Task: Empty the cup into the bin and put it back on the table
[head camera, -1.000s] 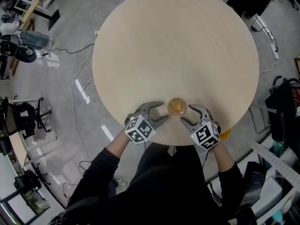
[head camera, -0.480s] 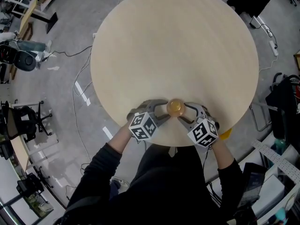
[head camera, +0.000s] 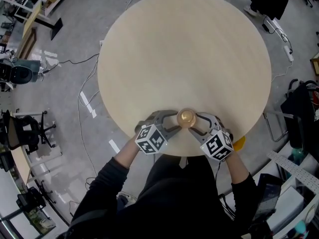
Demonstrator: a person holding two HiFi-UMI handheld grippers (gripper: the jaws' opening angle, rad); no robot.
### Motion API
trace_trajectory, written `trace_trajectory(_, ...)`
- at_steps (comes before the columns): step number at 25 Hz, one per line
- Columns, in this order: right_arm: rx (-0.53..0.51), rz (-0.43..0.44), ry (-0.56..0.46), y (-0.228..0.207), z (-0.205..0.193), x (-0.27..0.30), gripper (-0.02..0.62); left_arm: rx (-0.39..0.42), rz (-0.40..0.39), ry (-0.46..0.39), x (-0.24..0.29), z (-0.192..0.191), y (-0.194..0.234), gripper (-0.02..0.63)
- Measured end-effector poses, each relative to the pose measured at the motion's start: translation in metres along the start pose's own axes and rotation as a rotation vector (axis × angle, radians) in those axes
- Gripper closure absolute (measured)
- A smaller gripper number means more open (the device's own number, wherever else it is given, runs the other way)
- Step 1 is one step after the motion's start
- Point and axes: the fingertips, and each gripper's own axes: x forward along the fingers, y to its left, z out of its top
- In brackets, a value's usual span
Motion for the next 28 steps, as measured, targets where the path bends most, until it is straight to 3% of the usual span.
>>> trace_trajectory(19,0.015,0.015,-0.179,0.043,0.018,-0.119,0.357,-0.048,-0.007,-0.148,-0.035,0.091,-0.083,0.380)
trace_trajectory(28,0.116,-0.043,-0.342,0.056,0.028,-0.204,0.357,-0.011,-0.084,-0.339,-0.053,0.172,-0.127,0.380)
